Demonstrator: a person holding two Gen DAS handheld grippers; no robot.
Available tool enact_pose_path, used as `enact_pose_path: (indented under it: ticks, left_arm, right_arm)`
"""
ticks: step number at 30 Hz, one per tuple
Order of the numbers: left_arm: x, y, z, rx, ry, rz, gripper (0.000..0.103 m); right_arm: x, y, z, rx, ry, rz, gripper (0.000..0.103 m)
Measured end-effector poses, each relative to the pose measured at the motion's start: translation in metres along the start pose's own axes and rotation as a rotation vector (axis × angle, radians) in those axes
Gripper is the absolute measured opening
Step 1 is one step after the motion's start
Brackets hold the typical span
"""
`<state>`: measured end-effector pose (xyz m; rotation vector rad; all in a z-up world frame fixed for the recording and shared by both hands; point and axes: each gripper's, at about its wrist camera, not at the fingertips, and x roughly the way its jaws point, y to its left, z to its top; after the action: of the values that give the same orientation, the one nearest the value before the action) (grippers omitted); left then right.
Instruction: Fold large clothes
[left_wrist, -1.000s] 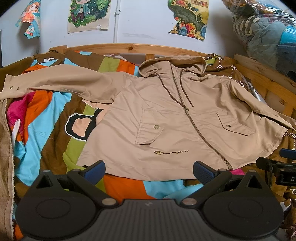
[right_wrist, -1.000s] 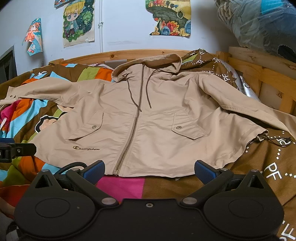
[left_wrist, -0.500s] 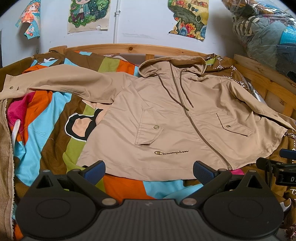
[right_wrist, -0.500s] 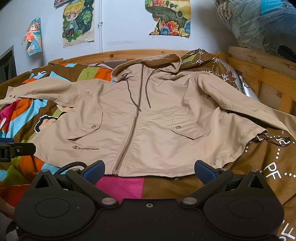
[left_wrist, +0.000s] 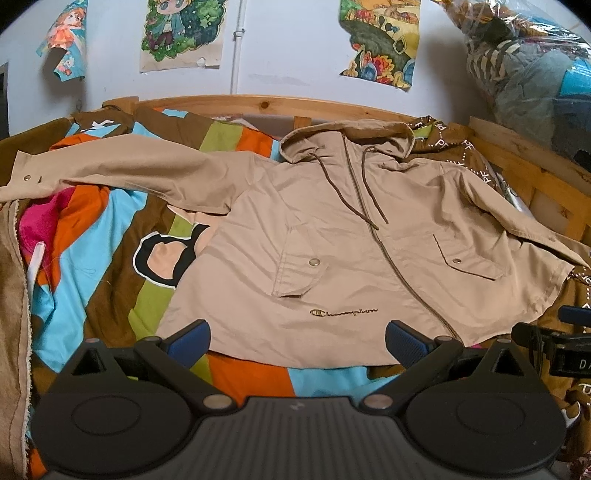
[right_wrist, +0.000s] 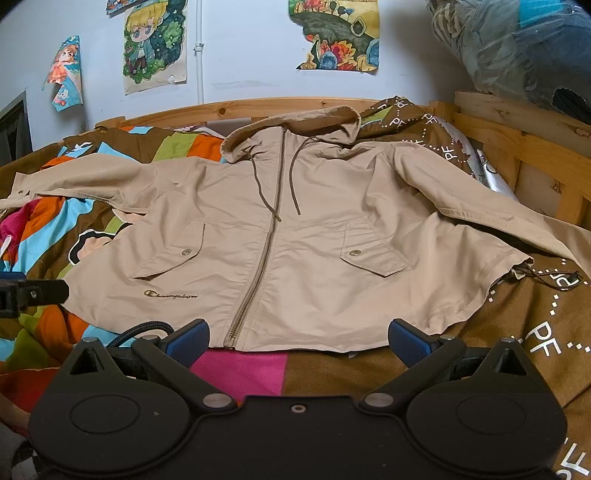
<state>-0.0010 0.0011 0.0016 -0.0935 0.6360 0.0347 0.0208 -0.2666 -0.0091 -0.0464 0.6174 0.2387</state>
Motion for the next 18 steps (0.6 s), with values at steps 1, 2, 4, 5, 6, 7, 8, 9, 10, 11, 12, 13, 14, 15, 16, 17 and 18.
enact_pose_path:
  ticks: [1, 2, 4, 5, 6, 7, 8, 9, 10, 11, 12, 13, 14, 15, 16, 17, 18]
  left_arm:
    - [-0.0002, 0.0004, -0.0004, 0.001, -0.001, -0.001, 0.102]
    - [-0.0006, -0.0001, -0.0001, 0.003, -0.002, -0.002, 0.102]
    - [-0.0004, 0.0005, 0.0002, 0.003, -0.005, -0.003, 0.102]
    - [-0.0004, 0.0007, -0.0002, 0.002, -0.005, -0.003, 0.102]
    - [-0.0004, 0.0007, -0.0003, 0.003, -0.003, -0.003, 0.102]
    - [-0.0006, 0.0006, 0.0, 0.002, -0.003, -0.003, 0.102]
    - [-0.001, 0.0007, 0.0, 0.002, -0.003, -0.004, 0.102]
    - [-0.001, 0.0011, -0.0004, 0.002, -0.004, -0.004, 0.102]
    - [-0.001, 0.0011, -0.0003, 0.002, -0.003, -0.004, 0.102]
    - [-0.0012, 0.001, 0.0, 0.003, -0.003, -0.005, 0.102]
    - [-0.0011, 0.0009, 0.0, 0.002, -0.003, -0.004, 0.102]
    - [-0.001, 0.0009, -0.0003, 0.001, -0.003, -0.003, 0.102]
    - [-0.001, 0.0009, -0.0002, 0.001, -0.003, -0.003, 0.102]
    - [-0.0009, 0.0009, -0.0005, 0.001, -0.003, -0.003, 0.102]
    - [-0.0012, 0.0007, -0.0002, 0.001, -0.003, -0.004, 0.102]
    - [-0.001, 0.0008, -0.0004, 0.002, -0.003, -0.004, 0.102]
    - [-0.0009, 0.0008, -0.0005, 0.002, -0.004, -0.004, 0.102]
  right_arm:
    - [0.0002, -0.0006, 0.0, 0.0, 0.001, 0.0, 0.102]
    - [0.0002, -0.0006, 0.0, 0.001, 0.001, 0.0, 0.102]
    - [-0.0002, -0.0001, 0.0, 0.001, 0.001, 0.0, 0.102]
    - [-0.0004, 0.0, 0.0, 0.0, 0.0, -0.001, 0.102]
    - [-0.0003, 0.0, 0.0, 0.0, -0.001, -0.001, 0.102]
    - [0.0001, -0.0006, 0.0, 0.0, 0.001, 0.0, 0.102]
    - [-0.0001, 0.0, 0.0001, 0.0, 0.001, 0.0, 0.102]
    - [-0.0003, -0.0001, 0.0001, 0.001, 0.001, 0.0, 0.102]
    - [-0.0002, -0.0001, 0.0001, 0.001, 0.001, 0.001, 0.102]
    - [-0.0003, 0.0001, 0.0001, 0.001, 0.002, 0.0, 0.102]
    - [-0.0003, 0.0, 0.0, 0.001, 0.001, 0.0, 0.102]
    - [-0.0001, -0.0002, 0.0, 0.0, 0.001, 0.0, 0.102]
    - [-0.0003, 0.0003, 0.0001, 0.0, 0.0, 0.0, 0.102]
    - [-0.0003, 0.0001, 0.0, 0.001, 0.001, 0.0, 0.102]
    - [0.0, -0.0004, 0.0, 0.001, 0.001, 0.0, 0.102]
    - [0.0, -0.0004, -0.0001, 0.001, 0.001, 0.0, 0.102]
    - [-0.0003, 0.0001, 0.0, 0.001, 0.001, 0.0, 0.102]
